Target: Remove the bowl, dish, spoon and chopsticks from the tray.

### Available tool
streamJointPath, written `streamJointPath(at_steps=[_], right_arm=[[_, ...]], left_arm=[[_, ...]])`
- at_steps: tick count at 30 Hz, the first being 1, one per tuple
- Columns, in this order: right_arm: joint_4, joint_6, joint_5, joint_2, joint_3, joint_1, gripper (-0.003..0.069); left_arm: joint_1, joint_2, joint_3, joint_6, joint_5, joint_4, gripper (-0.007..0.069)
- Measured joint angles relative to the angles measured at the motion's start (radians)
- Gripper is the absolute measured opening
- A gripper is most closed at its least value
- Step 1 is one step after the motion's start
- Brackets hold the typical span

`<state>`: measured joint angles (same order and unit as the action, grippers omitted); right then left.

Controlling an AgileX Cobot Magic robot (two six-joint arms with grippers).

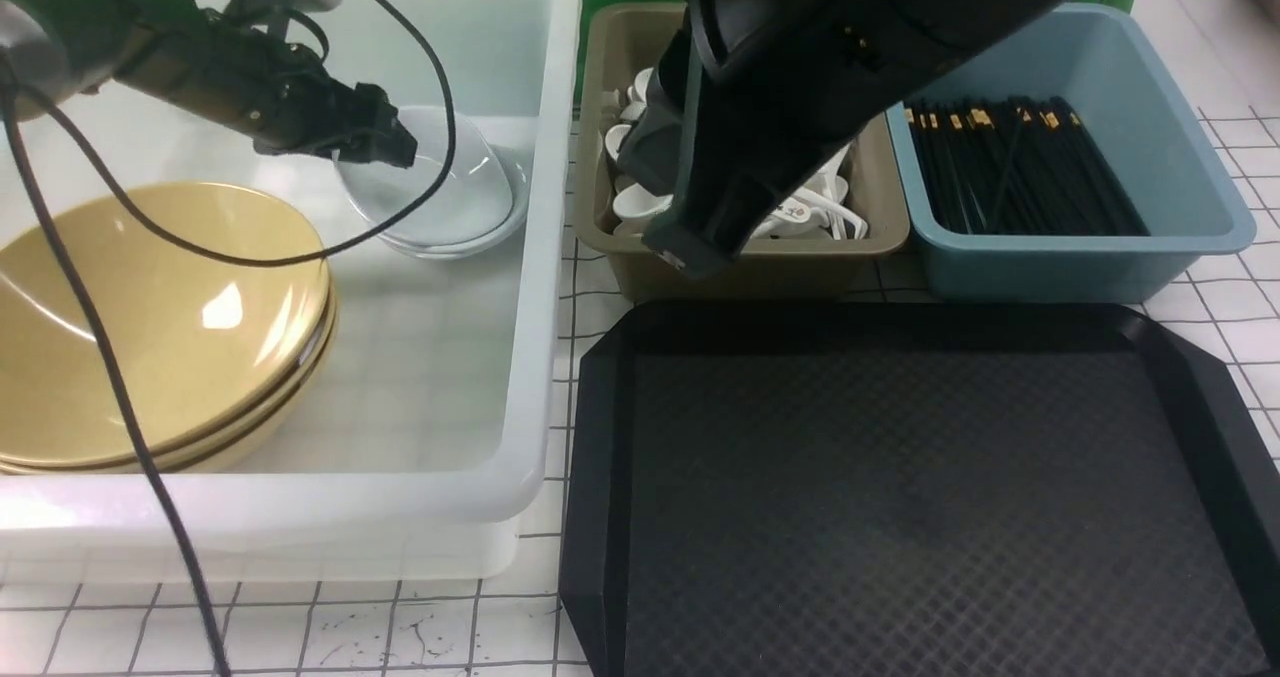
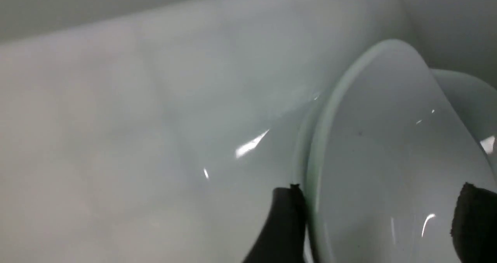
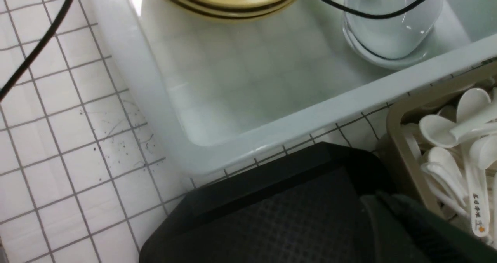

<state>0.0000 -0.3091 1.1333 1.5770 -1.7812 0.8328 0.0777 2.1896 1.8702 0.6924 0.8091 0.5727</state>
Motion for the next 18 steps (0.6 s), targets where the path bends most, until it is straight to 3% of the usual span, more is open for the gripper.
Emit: streamJointPath(at_steps=[4,7,11,18], right_arm=[[-0.048,0.032,0.048,0.000,0.000,0.000,0.0065],[-0.104,0.069,0.086,0.000,0.000,0.000,0.0067],[-0.159,0.121,0.117,-0.016,0.008,0.000,0.0070],[-0.162,0.161,0.118,-0.152,0.168,0.000,0.0077]], left_arm=[[0.000,-0.024,0.082,-0.053,0.069,-0.055,0.0590],[-0.003,-0.066,0.162,-0.103,0.148,-0.092,0.0589],[-0.005,-0.163,0.305,-0.218,0.332,-0.159,0.0459],[-0.005,-0.370,0.292,-0.305,0.438,-0.251,0.0090]])
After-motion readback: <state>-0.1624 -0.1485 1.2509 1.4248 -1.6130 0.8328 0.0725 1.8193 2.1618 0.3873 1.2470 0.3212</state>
